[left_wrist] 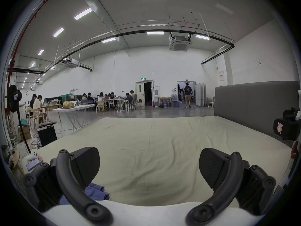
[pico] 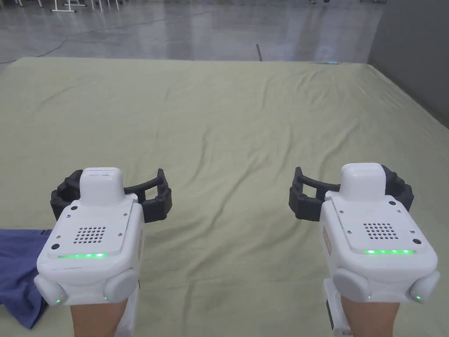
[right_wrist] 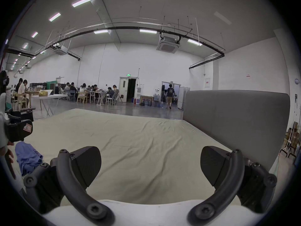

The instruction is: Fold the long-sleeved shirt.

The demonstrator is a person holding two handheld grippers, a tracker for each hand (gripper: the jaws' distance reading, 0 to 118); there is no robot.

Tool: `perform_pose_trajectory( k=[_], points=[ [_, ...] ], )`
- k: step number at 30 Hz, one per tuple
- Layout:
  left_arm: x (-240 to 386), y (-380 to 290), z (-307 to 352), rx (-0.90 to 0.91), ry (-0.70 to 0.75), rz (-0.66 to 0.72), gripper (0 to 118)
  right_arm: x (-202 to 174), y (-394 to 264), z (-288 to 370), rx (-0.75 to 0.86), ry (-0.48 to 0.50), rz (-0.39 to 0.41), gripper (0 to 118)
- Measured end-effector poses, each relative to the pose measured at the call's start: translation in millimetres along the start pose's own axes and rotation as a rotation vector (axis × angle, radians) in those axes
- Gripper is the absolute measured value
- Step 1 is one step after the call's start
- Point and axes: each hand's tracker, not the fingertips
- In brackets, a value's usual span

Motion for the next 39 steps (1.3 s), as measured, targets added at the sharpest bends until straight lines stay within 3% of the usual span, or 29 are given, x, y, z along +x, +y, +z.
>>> perform_pose_trajectory(
  k=[39],
  points=[
    [16.0,9.1,6.0,0.023,-0.040,0.031,118,-2.9,-7.1,0.9,0.001,0.023,-0.001,118]
  ],
)
